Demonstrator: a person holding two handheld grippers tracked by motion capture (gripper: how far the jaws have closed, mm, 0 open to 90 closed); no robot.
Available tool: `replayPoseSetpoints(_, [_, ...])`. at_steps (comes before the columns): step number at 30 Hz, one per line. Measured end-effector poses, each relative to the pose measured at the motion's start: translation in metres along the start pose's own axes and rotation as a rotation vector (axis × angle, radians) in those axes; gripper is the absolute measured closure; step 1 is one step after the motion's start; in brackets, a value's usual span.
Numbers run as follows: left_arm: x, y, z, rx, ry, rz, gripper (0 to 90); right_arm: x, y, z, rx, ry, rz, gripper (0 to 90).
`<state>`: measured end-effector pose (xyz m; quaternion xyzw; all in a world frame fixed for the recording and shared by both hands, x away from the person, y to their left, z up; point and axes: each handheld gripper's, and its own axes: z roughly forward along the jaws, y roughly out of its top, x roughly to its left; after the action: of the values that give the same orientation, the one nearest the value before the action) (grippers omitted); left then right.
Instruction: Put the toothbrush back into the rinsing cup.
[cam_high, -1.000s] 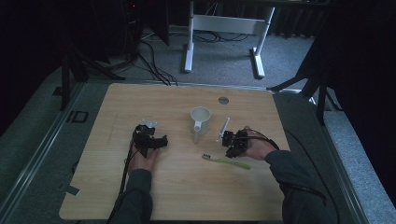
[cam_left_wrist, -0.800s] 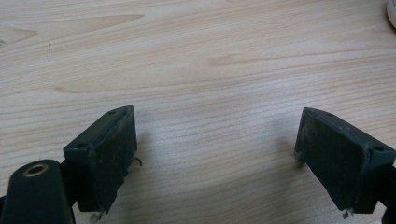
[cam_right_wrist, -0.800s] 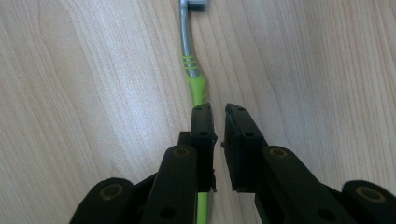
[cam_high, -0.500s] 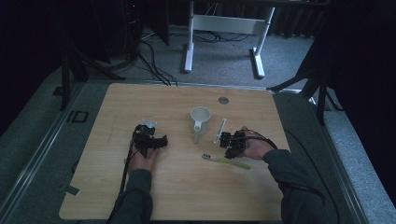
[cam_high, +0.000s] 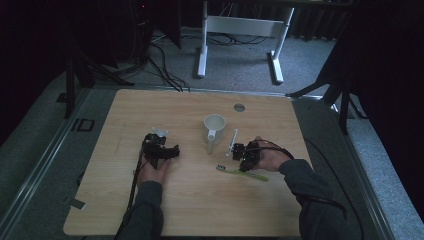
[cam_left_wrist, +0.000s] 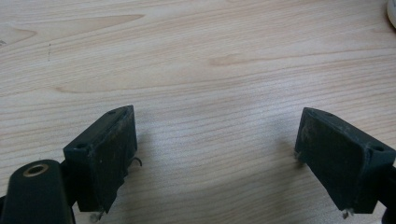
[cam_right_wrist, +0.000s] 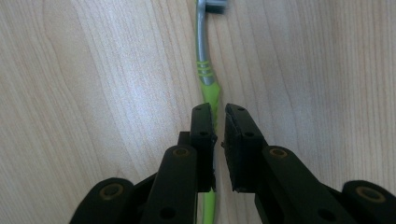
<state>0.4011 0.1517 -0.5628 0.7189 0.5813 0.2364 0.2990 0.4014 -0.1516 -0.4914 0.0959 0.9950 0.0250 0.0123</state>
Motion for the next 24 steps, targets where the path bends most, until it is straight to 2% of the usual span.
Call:
replayPoseSetpoints(10, [0.000,0.000,0.000,0.000,0.000,0.000,13.3,0.001,0.006,0.006,0.041,0.004,-0.020,81.7])
replayPoseSetpoints(24, [0.000,0.000,0.000,0.000,0.000,0.000,13.3,0.000,0.007,0.015,0.064,0.017,-0.016,79.1])
